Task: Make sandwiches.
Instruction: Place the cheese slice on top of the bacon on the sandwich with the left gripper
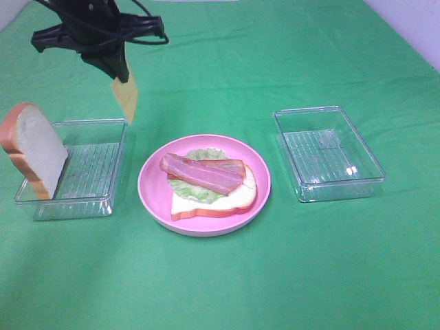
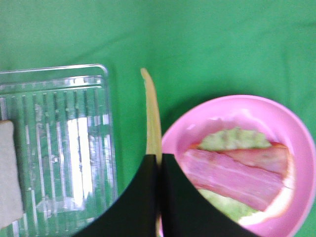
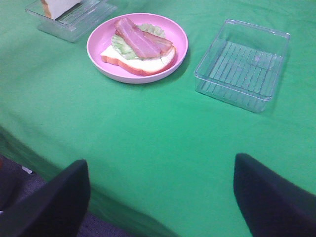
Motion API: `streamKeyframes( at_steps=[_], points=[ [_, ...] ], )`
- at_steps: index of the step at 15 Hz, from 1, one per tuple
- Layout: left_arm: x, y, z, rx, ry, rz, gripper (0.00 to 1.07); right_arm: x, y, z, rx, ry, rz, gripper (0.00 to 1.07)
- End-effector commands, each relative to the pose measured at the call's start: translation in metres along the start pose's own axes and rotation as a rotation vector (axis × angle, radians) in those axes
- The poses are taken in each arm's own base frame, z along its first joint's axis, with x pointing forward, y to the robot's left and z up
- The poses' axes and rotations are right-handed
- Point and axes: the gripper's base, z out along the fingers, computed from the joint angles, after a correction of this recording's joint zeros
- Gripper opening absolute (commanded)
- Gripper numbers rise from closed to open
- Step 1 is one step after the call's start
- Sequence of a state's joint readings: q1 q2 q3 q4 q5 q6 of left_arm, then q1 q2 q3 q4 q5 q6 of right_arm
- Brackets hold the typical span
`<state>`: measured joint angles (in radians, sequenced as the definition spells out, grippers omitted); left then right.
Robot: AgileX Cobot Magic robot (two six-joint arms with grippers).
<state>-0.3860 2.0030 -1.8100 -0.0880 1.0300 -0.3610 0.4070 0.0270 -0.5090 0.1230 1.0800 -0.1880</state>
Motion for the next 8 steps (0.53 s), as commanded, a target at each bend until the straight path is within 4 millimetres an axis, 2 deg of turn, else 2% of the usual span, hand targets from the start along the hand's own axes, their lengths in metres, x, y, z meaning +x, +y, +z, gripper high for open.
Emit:
streamKeyframes(
  at_steps=[1, 3, 5, 8],
  points=[
    [0.001, -0.015, -0.02, 0.183, -0.013, 0.017, 0.0, 0.0, 0.0, 0.0, 0.001, -0.016, -0.006, 0.76],
    [0.006, -0.03, -0.018, 0.321, 0.025, 0.07, 0.0, 0.0, 0.0, 0.0, 0.001, -0.016, -0.006, 0.76],
    [0.009, -0.037, -0.015, 0.351, 0.042, 0.099, 0.0, 0.0, 0.0, 0.0, 0.001, -0.016, -0.006, 0.76],
    [0.032, -0.062, 0.021, 0.373, 0.188, 0.156, 0.0, 0.0, 0.0, 0.0, 0.001, -0.016, -0.006, 0.76]
  ],
)
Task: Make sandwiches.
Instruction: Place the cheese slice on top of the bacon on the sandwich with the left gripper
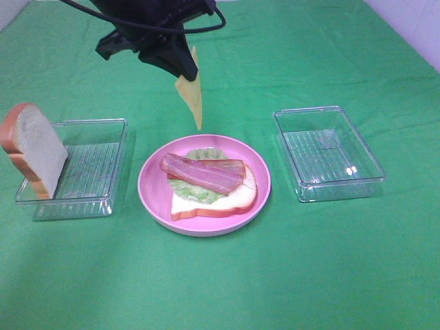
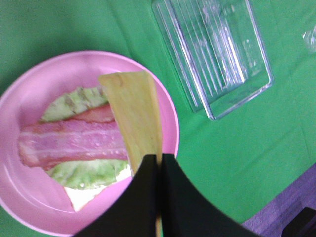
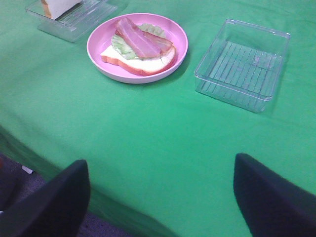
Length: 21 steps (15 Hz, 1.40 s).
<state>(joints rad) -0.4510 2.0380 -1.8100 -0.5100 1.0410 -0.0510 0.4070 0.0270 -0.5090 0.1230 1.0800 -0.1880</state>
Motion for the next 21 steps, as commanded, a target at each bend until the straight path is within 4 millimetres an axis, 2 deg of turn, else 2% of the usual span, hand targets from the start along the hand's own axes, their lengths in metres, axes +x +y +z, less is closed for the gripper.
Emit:
streamKeyframes(
  at_steps=[1, 2, 3, 4, 7, 13, 20, 21],
  points=[
    [0.01, -0.01, 0.026, 0.03, 0.082, 0.012, 0.0, 0.0, 0.0, 0.0, 0.001, -0.016, -0.006, 0.76],
    [0.017, -0.017, 0.046, 0.048, 0.125, 0.027, 0.0, 0.0, 0.0, 0.0, 0.001, -0.016, -0.006, 0.76],
    [0.017, -0.017, 0.046, 0.048, 0.125, 0.027, 0.0, 0.0, 0.0, 0.0, 0.001, -0.016, -0.006, 0.76],
    [0.024, -0.019, 0.062, 0.038, 0.174, 0.042, 0.0, 0.0, 0.0, 0.0, 0.001, -0.016, -0.006, 0.76],
    [0.037, 0.005, 0.097, -0.056, 0.324, 0.048, 0.0, 0.0, 0.0, 0.0, 0.001, -0.016, -0.006, 0.76],
    [0.031, 0.025, 0.101, -0.248, 0.266, 0.092, 0.0, 0.0, 0.0, 0.0, 0.001, -0.016, -0.006, 0.76],
    [0.021, 0.024, 0.104, -0.234, 0.154, 0.105, 0.0, 0.0, 0.0, 0.0, 0.001, -0.016, -0.006, 0.76],
    [0.021, 0.024, 0.104, -0.234, 0.155, 0.105, 0.08, 0.0, 0.0, 0.0, 0.001, -0.016, -0.006, 0.76]
  ],
)
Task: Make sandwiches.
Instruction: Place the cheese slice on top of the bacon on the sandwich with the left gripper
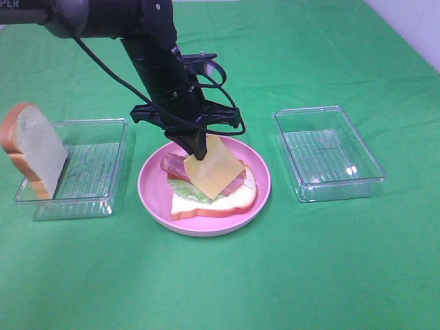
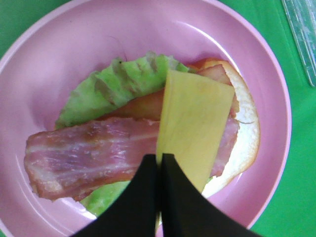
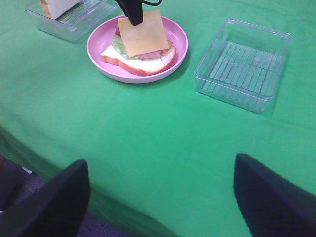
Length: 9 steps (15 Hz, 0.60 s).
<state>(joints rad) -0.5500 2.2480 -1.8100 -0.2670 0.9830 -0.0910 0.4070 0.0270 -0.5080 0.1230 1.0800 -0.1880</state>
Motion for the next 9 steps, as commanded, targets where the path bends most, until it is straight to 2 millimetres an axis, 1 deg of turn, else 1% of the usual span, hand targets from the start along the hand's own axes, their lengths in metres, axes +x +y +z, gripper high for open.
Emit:
streamKeyframes(
  at_steps=[1, 2, 3, 4, 5, 6, 7, 8, 9],
  points=[
    [0.0, -0.001, -0.001, -0.001, -0.003, -0.004, 0.18, 0.0, 0.0, 0.0, 0.001, -0.017, -0.006, 0.76],
    [0.0, -0.002, -0.003, -0.005, -0.009, 0.001, 0.3, 0.0, 0.0, 0.0, 0.001, -0.017, -0.006, 0.76],
    [0.0, -0.002, -0.006, -0.003, -0.015, 0.002, 0.37, 0.0, 0.0, 0.0, 0.001, -0.017, -0.006, 0.76],
    [-0.001, -0.005, -0.015, 0.001, -0.034, 0.007, 0.59, 0.0, 0.0, 0.0, 0.001, -0.017, -0.006, 0.76],
    [-0.001, -0.005, -0.015, 0.001, -0.034, 0.007, 0.59, 0.0, 0.0, 0.0, 0.001, -0.017, -0.006, 0.76],
    [-0.005, -0.008, -0.029, 0.006, -0.067, 0.017, 0.71, 0.0, 0.0, 0.0, 0.001, -0.017, -0.006, 0.76],
    [-0.008, -0.012, -0.041, 0.006, -0.076, 0.03, 0.74, 0.0, 0.0, 0.0, 0.001, -0.017, -0.006, 0.76],
    [-0.011, -0.014, -0.055, -0.007, -0.076, 0.043, 0.74, 0.0, 0.0, 0.0, 0.001, -0.017, -0.006, 0.76],
    [-0.013, -0.014, -0.064, -0.022, -0.076, 0.038, 0.74, 0.0, 0.0, 0.0, 0.001, -0.017, -0.006, 0.76]
  ],
)
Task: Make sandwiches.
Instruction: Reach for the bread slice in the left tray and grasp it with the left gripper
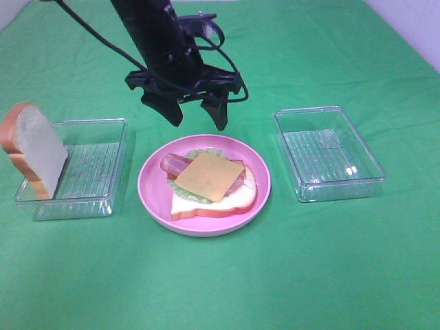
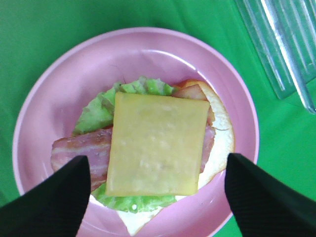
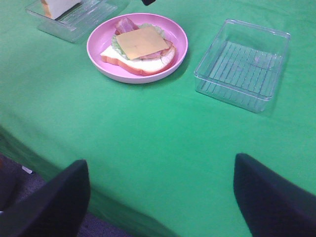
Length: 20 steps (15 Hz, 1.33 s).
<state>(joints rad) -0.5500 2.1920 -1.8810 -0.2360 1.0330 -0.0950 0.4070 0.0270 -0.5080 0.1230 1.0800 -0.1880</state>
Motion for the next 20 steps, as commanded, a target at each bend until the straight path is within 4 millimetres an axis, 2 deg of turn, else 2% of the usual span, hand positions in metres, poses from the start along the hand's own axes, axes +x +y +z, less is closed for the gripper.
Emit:
streamKeyframes(
  at_steps=[1, 4, 5, 6, 8, 10, 11, 14, 16, 17, 20],
  points=[
    [-0.012, 0.002, -0.056, -0.157, 0.009, -0.079, 0.74, 0.0, 0.0, 0.0, 0.001, -0.017, -0.006, 0.76],
    [-0.015, -0.001, -0.092, -0.187, -0.09, -0.101, 0.74, 0.0, 0.0, 0.0, 0.001, -0.017, -0.006, 0.76],
    [-0.015, -0.001, -0.092, -0.187, -0.09, -0.101, 0.74, 0.0, 0.0, 0.0, 0.001, -0.017, -0.006, 0.76],
    [-0.015, 0.008, -0.103, -0.203, -0.113, -0.114, 0.74, 0.0, 0.0, 0.0, 0.001, -0.017, -0.006, 0.76],
    [-0.014, 0.038, -0.128, -0.187, -0.143, -0.199, 0.74, 0.0, 0.0, 0.0, 0.001, -0.017, -0.006, 0.76],
    [0.001, 0.066, -0.139, -0.224, -0.117, -0.262, 0.74, 0.0, 0.0, 0.0, 0.001, -0.017, -0.006, 0.76],
    [0.001, 0.066, -0.139, -0.224, -0.117, -0.262, 0.74, 0.0, 0.0, 0.0, 0.001, -0.017, -0.006, 0.76],
    [0.04, 0.105, -0.151, -0.328, -0.051, -0.368, 0.74, 0.0, 0.0, 0.0, 0.001, -0.017, -0.006, 0.76],
    [0.044, 0.109, -0.151, -0.339, -0.043, -0.384, 0.74, 0.0, 0.0, 0.0, 0.001, -0.017, -0.006, 0.76],
    [0.064, 0.137, -0.142, -0.384, 0.026, -0.456, 0.74, 0.0, 0.0, 0.0, 0.001, -0.017, -0.006, 0.76],
    [0.067, 0.156, -0.124, -0.419, 0.053, -0.474, 0.74, 0.0, 0.0, 0.0, 0.001, -0.017, -0.006, 0.76]
  ],
)
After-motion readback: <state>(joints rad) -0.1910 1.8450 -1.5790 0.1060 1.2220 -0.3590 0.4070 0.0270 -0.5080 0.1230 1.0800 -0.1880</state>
